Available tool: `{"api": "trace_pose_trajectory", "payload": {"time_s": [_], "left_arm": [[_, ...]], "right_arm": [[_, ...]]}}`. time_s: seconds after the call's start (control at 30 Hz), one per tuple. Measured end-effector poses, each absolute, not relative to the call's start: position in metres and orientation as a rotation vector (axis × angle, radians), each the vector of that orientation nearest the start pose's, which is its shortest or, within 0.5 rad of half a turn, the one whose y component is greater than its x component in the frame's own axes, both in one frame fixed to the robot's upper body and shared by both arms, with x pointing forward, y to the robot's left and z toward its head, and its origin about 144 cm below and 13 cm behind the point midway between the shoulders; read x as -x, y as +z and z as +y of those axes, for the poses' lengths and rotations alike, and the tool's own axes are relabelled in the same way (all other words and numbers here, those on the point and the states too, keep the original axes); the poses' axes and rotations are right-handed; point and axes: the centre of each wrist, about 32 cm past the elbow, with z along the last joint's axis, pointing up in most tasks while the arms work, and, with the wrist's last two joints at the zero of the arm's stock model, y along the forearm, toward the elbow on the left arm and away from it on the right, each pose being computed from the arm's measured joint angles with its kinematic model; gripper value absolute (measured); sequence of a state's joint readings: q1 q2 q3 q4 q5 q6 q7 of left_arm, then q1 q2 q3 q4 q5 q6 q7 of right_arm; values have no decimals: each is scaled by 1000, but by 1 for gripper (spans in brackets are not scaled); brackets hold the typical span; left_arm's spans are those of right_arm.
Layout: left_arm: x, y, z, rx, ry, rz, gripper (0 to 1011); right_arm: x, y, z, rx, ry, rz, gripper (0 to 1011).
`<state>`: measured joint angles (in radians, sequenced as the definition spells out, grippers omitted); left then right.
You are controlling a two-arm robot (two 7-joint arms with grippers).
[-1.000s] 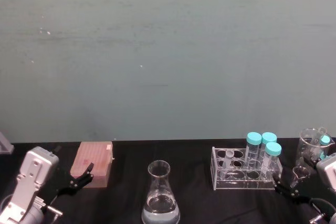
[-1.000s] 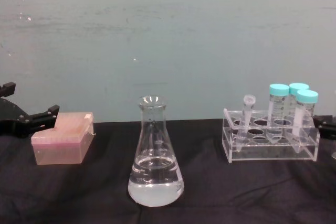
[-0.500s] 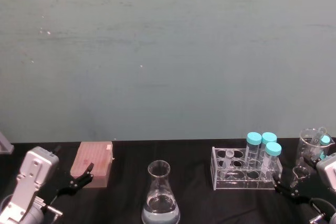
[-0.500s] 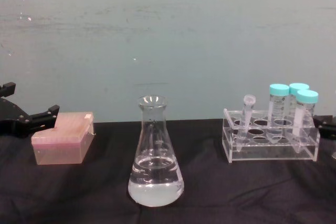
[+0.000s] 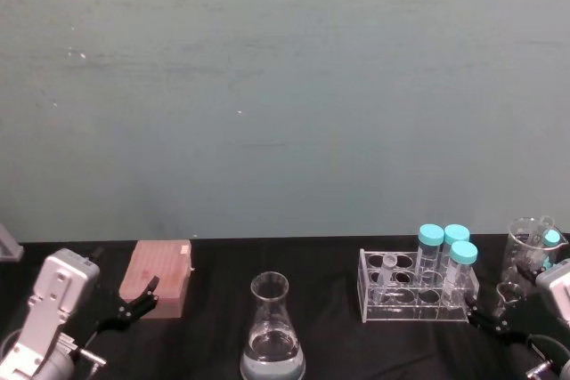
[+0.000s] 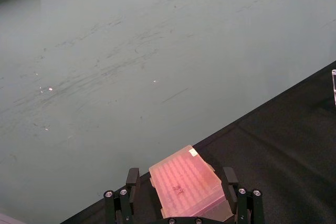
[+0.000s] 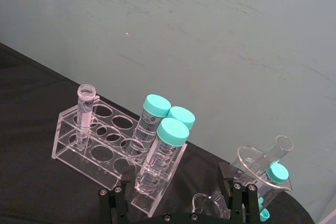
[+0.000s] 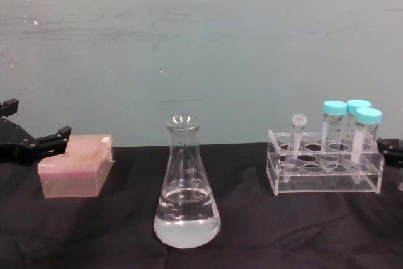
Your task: Pour the liquid from the test tube into the beaker using one hand.
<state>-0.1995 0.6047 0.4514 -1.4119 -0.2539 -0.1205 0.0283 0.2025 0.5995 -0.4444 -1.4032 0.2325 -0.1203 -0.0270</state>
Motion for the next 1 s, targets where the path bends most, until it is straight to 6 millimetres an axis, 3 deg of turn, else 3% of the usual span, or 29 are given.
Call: {"api": "trace_pose_trajectory", "payload": {"time_s": [0.47,1.0], "left_arm": [[-489,1140,310,-304,1248,-285,1000],[-489,1140,310,-304,1248,-285,1000]], "right_arm": [[-492,1143,-313,311,-1233,-341,1000],[-496,1157,-302,268,-1131,-376,1000]]}}
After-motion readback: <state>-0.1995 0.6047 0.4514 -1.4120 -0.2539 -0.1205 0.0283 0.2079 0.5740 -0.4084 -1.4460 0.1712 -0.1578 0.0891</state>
